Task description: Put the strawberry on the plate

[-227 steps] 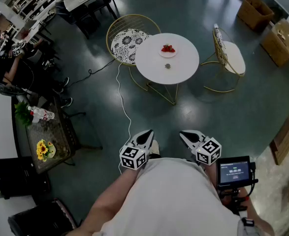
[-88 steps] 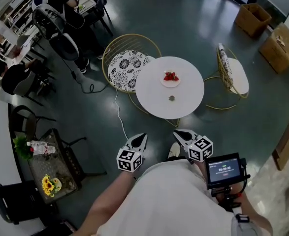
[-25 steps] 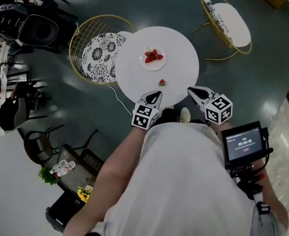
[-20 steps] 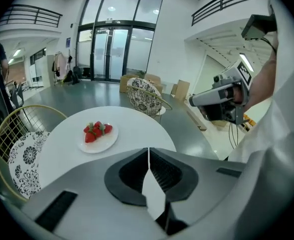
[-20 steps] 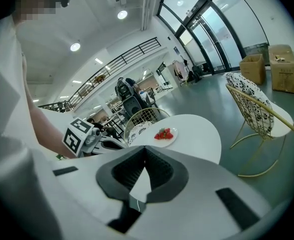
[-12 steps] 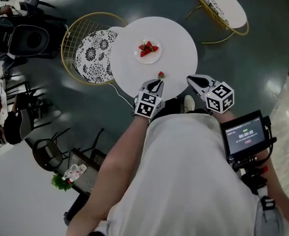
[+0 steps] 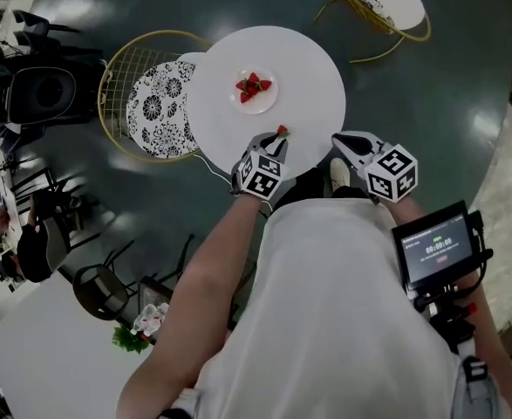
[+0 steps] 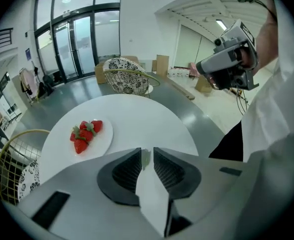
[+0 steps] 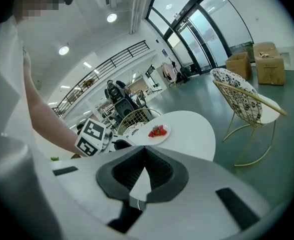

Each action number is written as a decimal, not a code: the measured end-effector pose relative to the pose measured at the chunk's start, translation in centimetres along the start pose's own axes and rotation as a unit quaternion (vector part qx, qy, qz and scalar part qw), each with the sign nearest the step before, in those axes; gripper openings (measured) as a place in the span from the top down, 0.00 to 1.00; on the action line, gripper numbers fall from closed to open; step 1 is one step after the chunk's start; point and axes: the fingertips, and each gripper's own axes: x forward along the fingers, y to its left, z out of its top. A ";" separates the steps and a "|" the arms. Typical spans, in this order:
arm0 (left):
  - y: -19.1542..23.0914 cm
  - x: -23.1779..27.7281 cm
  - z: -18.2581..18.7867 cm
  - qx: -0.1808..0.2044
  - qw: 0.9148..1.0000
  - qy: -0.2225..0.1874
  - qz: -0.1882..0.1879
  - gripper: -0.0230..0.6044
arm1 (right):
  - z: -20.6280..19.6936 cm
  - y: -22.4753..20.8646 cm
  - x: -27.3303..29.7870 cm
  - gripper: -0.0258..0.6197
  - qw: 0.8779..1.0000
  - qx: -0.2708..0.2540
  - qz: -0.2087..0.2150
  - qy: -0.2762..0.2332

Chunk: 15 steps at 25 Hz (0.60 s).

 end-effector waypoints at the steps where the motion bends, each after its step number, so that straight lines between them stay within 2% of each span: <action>1: 0.2 0.4 -0.6 0.009 1.000 0.005 -0.002 0.88 | -0.6 0.0 0.1 0.95 1.000 0.003 -0.005 -0.001; 8: 0.7 2.4 -0.9 0.068 0.996 0.048 -0.024 0.80 | -1.5 -1.1 -0.8 0.95 0.999 0.019 -0.029 -0.006; 15: 0.5 3.6 -1.7 0.116 0.988 0.095 -0.043 0.80 | -1.9 -1.3 -1.0 0.95 0.999 0.031 -0.038 -0.012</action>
